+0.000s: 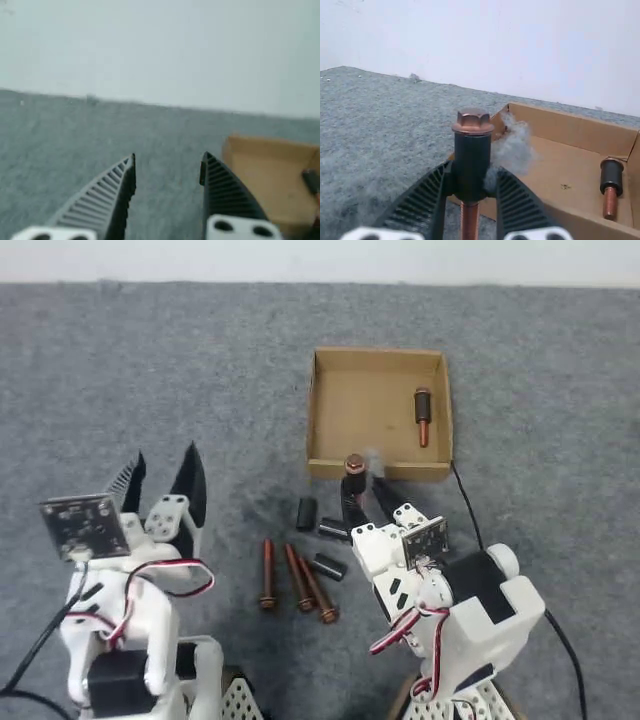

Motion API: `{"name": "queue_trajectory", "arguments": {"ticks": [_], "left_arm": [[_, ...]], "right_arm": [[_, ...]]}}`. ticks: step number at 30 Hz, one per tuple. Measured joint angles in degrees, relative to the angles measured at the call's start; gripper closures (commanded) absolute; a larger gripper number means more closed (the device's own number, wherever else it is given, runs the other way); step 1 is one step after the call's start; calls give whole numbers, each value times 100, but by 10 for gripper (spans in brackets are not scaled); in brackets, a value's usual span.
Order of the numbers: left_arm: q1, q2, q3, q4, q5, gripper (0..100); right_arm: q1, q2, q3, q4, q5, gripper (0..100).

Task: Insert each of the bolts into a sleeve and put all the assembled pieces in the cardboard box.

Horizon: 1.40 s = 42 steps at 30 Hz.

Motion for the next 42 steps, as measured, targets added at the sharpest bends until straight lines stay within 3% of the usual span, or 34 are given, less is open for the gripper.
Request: {"name": "queue_trajectory", "arguments": {"ticks": [4,9,16,22,35,42], "left_arm": [[-35,0,35,721,-44,801],[-35,0,818,826,-79,802],[-35,26,1873,325,-79,824],[-35,35,2690,-360,-79,995],[-26,44,3288,-756,-62,981],[-26,44,3367,-800,-53,981]], "right_arm": [[0,0,0,26,0,991],[0,0,0,53,0,991],[0,0,0,53,0,991],[0,0,0,53,0,991],[0,0,0,53,0,991],[800,0,-9,-220,0,991]]}}
